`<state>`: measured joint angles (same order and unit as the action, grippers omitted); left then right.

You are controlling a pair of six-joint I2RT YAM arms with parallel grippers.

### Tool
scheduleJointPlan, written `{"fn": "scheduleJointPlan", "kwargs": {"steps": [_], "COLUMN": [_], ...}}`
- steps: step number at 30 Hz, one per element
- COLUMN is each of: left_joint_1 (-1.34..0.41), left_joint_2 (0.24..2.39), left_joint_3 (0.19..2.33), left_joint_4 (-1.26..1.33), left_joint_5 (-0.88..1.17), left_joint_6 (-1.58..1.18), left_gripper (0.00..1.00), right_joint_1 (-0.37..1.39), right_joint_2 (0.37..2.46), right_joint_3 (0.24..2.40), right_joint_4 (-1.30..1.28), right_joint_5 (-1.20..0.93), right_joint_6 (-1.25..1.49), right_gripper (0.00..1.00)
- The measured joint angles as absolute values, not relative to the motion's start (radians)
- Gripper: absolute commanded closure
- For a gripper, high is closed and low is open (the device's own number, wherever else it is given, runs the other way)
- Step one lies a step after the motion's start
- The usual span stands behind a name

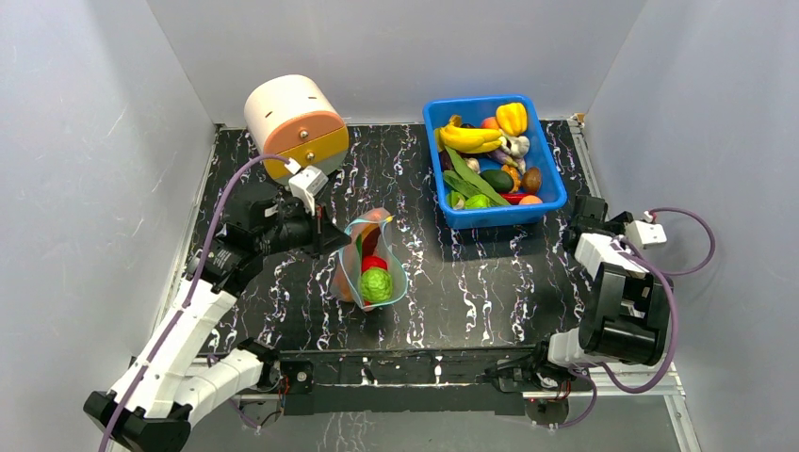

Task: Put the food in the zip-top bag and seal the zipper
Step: Pick up the fake vegetable at the center of the board.

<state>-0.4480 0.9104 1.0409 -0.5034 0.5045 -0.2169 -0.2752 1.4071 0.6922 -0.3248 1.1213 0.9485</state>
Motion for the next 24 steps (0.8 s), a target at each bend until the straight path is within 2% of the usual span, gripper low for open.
{"fn": "scheduleJointPlan", "kwargs": {"steps": [15,24], "left_joint_1": [-0.448,-0.448], "left_joint_2": [0.868,0.839], "left_joint_3": [0.891,0.837], "left_joint_4": [-0.393,-0.339], "left_joint_5": [0.584,0.618], "left_joint_6": [-0.22,-0.22], "left_gripper": [1.0,1.0], "right_joint_1": [-0.358,-0.369], "right_joint_2": [1.414,1.585], "right_joint_3": [0.641,0.493], "right_joint_4": [-0.071,0.222], "right_joint_5": [1.106,1.089], "right_joint_6": [0.623,0.394], "right_gripper": [0.02,0.02]}}
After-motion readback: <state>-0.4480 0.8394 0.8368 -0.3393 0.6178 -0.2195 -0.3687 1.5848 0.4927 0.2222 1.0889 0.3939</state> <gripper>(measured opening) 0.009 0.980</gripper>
